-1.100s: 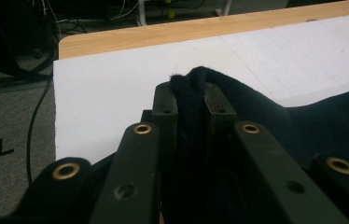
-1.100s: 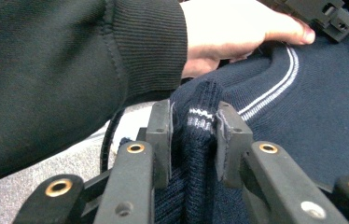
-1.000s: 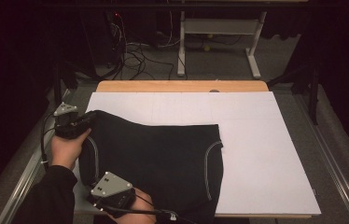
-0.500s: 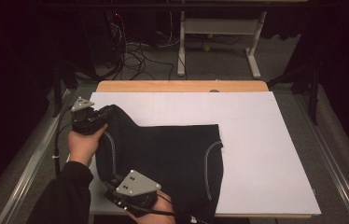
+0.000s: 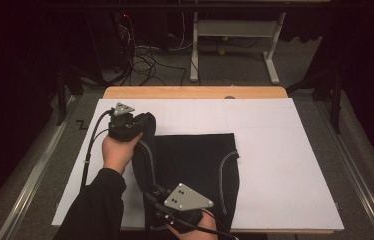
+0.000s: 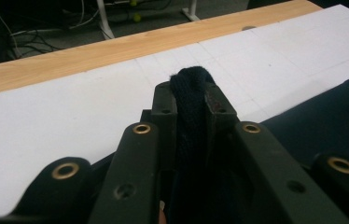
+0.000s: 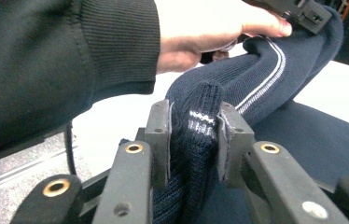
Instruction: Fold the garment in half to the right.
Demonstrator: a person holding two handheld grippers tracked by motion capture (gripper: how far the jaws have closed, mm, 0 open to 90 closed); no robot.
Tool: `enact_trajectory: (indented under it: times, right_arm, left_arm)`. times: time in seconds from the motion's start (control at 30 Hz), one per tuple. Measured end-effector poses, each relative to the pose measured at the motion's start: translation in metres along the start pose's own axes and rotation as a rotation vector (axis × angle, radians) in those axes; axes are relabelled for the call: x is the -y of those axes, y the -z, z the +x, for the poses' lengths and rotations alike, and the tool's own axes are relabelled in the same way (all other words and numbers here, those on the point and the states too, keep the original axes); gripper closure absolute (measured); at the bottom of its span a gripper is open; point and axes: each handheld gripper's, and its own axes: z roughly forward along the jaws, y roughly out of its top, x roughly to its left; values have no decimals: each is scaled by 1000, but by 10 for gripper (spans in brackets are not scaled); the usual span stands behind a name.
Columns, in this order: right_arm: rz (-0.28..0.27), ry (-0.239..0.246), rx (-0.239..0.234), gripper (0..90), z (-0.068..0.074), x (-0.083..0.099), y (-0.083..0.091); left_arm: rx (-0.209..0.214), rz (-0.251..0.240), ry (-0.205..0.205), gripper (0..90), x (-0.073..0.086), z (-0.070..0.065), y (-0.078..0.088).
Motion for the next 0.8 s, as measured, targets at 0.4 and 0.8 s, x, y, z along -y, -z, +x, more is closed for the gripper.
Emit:
enact_trajectory:
  times: [0.4,0.8]
  right_arm:
    - [1,-57,60,703,-30,25,34]
    - [28,-86,110,699,-52,51,62]
  left_arm:
    - [25,29,-53,739,-16,-41,-27]
    - [59,56,-71,733,-19,-79,-60]
